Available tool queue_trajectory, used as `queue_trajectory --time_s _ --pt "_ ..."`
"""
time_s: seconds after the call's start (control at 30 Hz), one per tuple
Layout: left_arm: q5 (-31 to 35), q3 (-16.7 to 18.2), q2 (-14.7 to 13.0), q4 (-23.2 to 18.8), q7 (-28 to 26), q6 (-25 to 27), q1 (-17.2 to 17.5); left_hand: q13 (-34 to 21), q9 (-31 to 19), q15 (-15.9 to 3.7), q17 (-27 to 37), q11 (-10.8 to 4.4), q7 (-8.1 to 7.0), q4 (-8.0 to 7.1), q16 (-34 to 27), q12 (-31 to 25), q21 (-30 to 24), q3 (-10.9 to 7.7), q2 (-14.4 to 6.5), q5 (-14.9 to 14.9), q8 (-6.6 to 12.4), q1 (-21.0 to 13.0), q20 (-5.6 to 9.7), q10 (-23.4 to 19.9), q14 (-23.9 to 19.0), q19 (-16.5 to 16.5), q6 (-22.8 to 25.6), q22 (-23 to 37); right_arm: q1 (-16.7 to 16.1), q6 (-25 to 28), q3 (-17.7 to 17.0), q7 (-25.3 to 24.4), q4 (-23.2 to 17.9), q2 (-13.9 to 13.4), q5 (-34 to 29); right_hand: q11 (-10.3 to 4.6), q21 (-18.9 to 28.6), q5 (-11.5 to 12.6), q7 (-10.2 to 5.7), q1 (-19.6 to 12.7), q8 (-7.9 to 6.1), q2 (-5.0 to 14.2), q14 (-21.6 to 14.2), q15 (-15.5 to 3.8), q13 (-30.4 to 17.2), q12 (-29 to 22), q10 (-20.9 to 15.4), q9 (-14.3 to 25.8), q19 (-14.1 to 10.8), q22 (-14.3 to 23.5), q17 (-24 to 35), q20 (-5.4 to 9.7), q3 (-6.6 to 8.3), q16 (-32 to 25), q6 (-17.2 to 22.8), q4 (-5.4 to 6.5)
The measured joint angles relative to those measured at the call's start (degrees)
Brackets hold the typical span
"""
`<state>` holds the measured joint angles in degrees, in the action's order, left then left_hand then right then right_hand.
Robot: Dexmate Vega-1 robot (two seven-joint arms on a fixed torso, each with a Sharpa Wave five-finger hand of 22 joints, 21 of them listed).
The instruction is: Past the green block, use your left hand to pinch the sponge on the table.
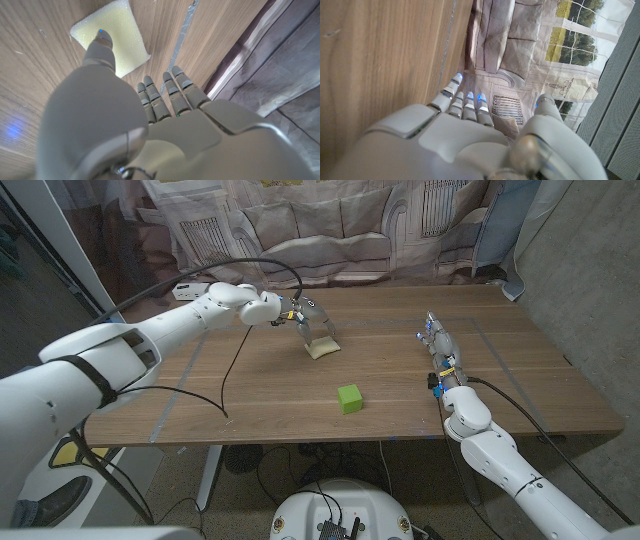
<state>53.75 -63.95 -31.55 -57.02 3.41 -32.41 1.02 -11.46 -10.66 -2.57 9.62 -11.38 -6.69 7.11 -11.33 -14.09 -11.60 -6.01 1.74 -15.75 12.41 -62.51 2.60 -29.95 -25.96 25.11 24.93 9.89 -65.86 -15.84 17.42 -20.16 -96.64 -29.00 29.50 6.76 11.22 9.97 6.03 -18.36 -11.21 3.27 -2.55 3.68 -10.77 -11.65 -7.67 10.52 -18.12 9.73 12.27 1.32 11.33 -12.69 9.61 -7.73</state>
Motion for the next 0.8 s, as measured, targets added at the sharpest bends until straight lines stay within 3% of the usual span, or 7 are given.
queue_trajectory --time_s 0.8 --pt "-0.6 -3.2 1.1 3.9 -5.1 0.3 -0.5 -0.1 0.0 -0.39 0.0 0.12 0.34 -0.01 -0.1 -0.6 -0.8 0.47 -0.2 0.7 0.45 -1.0 0.25 -3.9 -4.9 3.9 5.2 0.1 -0.2 -0.2 0.1 0.7 0.3 0.3 1.0 0.0 0.0 0.0 0.0 0.0 0.0 0.0 -0.2 0.22 0.0 0.0 0.0 0.0 0.0 0.0 0.0 0.0 0.0 0.0 0.0 0.0"
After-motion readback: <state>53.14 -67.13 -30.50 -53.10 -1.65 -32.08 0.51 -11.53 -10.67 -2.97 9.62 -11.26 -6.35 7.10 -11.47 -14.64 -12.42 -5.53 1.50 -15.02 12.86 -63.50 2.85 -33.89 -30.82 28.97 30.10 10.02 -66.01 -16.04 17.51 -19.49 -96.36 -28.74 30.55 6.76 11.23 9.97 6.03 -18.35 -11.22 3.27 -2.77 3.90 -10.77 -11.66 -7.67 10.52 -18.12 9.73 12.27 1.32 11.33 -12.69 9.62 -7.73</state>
